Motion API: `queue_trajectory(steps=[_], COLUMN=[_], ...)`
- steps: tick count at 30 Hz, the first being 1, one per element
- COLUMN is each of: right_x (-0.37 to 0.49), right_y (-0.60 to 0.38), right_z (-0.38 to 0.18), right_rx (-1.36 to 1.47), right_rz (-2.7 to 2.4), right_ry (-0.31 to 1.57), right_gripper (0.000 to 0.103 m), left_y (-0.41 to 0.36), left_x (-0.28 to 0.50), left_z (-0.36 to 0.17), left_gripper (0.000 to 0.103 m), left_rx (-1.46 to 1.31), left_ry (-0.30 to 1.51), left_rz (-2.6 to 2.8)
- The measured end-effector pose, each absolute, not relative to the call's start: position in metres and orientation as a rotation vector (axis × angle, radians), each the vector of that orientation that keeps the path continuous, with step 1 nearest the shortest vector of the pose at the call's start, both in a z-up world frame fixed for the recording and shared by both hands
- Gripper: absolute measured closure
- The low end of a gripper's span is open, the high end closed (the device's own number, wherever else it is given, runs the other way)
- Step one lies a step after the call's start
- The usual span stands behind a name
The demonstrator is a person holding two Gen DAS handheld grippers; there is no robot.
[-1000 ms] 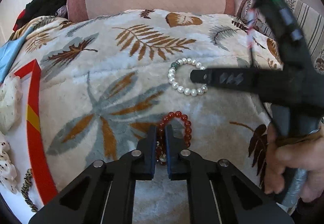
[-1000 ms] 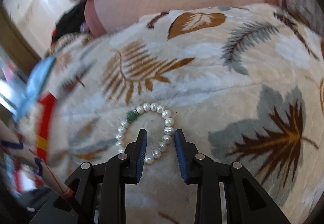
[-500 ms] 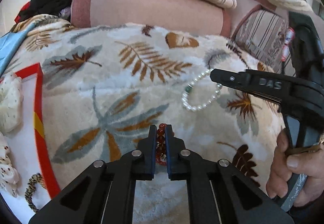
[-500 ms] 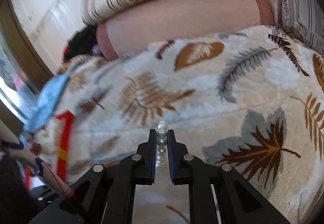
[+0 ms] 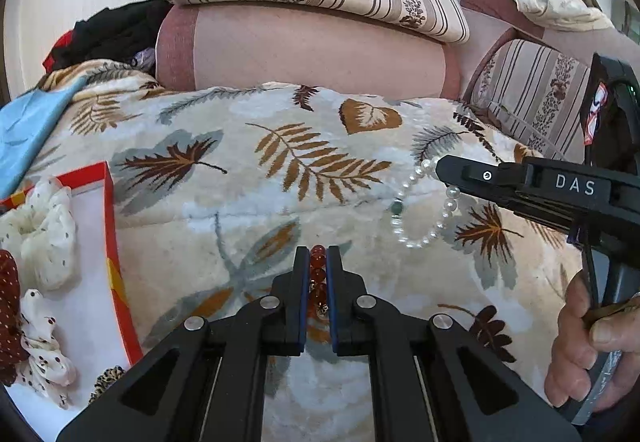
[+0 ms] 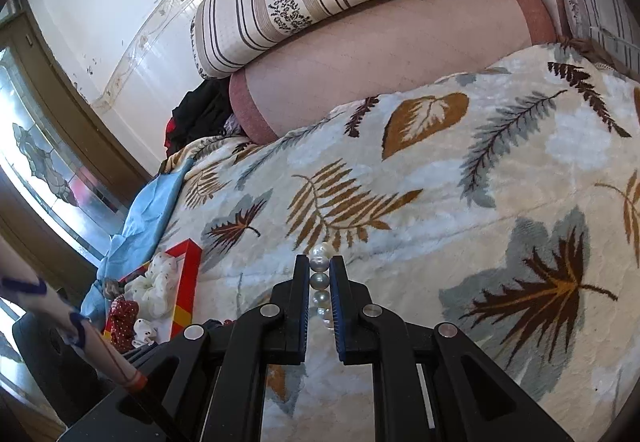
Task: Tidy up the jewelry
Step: 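Lift both bracelets and carry them over the red-rimmed tray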
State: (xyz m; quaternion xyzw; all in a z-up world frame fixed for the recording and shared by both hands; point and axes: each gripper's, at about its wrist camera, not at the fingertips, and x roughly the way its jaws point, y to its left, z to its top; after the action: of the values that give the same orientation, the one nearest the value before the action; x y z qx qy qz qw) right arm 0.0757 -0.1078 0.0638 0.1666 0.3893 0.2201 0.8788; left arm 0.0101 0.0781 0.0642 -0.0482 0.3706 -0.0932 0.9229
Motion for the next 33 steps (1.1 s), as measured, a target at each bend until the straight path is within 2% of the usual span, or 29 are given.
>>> queue_trajectory(steps=[33], right_x=[0.051], right_y=[-0.074], right_z=[0.067], right_rx=[0.245], right_rz=[0.557], right_ry=[0.786], right_gripper=[0.092], left_y=[0.073], left_x=[0.002], left_z=[0.069], left_gripper=[0.096], left_rx=[0.041], left_ry=[0.68], left_rz=[-0.088])
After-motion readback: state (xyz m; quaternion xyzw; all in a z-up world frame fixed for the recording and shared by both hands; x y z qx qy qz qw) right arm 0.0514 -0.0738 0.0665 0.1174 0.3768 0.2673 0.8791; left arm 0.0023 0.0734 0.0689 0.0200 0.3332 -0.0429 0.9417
